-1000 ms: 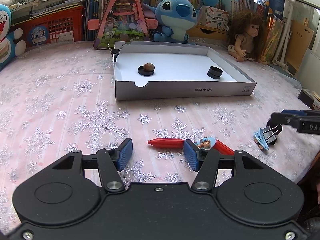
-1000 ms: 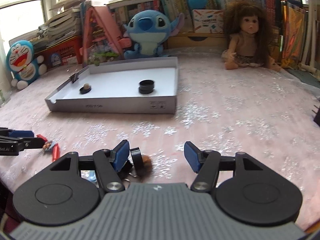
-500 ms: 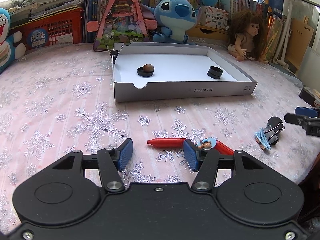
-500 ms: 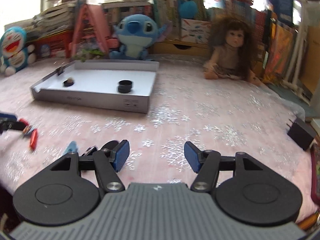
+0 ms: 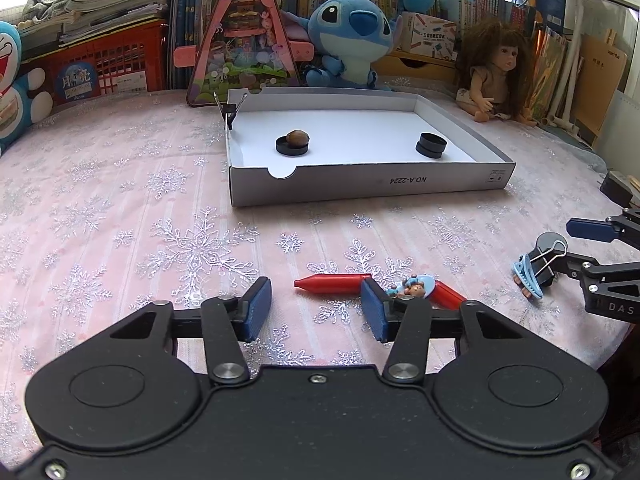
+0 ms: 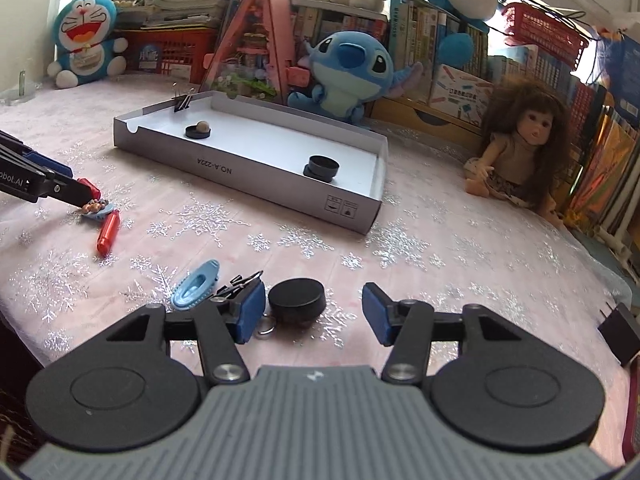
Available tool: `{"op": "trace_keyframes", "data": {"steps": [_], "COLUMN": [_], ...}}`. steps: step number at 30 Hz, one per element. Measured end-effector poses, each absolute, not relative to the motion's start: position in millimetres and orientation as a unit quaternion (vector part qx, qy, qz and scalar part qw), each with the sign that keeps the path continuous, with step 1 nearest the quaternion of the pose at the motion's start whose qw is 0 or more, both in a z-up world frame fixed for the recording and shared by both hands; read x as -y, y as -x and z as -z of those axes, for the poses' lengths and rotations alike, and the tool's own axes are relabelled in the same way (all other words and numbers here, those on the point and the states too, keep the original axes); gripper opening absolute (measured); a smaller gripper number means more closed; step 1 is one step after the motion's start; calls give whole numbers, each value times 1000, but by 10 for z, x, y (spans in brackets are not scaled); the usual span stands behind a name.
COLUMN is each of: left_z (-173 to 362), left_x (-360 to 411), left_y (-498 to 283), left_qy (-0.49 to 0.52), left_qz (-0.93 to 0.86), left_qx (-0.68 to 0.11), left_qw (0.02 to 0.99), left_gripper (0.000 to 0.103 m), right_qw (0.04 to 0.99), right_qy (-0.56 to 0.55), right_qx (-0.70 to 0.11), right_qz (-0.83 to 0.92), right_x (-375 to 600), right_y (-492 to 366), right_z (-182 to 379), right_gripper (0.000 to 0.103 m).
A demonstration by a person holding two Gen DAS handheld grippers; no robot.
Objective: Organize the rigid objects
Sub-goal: 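Grasp the red toy stick with the left gripper while the right gripper grasps a black round cap, then carry the red stick over the tray while the right gripper sets the black cap inside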
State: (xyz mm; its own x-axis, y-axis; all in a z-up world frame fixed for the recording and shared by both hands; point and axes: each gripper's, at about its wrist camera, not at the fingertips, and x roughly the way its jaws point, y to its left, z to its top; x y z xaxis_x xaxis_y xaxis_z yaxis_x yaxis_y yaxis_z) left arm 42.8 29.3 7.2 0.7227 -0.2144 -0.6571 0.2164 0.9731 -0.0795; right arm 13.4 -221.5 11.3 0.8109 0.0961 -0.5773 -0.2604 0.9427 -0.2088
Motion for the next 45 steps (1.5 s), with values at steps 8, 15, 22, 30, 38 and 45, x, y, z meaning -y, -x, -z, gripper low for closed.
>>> {"op": "trace_keyframes", "data": {"steps": [8, 15, 22, 30, 38, 45], "left_z": [-55, -54, -43, -26, -112, -238], "left_x": [-279, -235, -166, -110, -81, -115], "left_y": [-416, -429, -426, -431, -390, -418], "left_qy": [-4, 1, -1, -2, -18, -10], "left_qz": [118, 117, 114, 102, 103, 104], "left_qx": [-350, -345, -342, -333, -312, -301], "left_qw": [929, 931, 933, 937, 944, 948], "left_gripper": [47, 47, 46, 42, 42, 42], "right_qw": [942, 944, 946, 949, 954, 958], "right_qy": [137, 131, 121, 112, 87, 76], "right_qx": [-291, -287, -282, -276, -267, -258], "right_qz": [-98, -99, -100, -102, -102, -102], "right_x": [2171, 2168, 2179, 2158, 2178, 2180], "right_y": [-155, -150, -142, -147, -185, -244], "right_z": [-78, -83, -93, -113, -186, -250], "right_gripper": [41, 38, 38, 38, 38, 38]}}
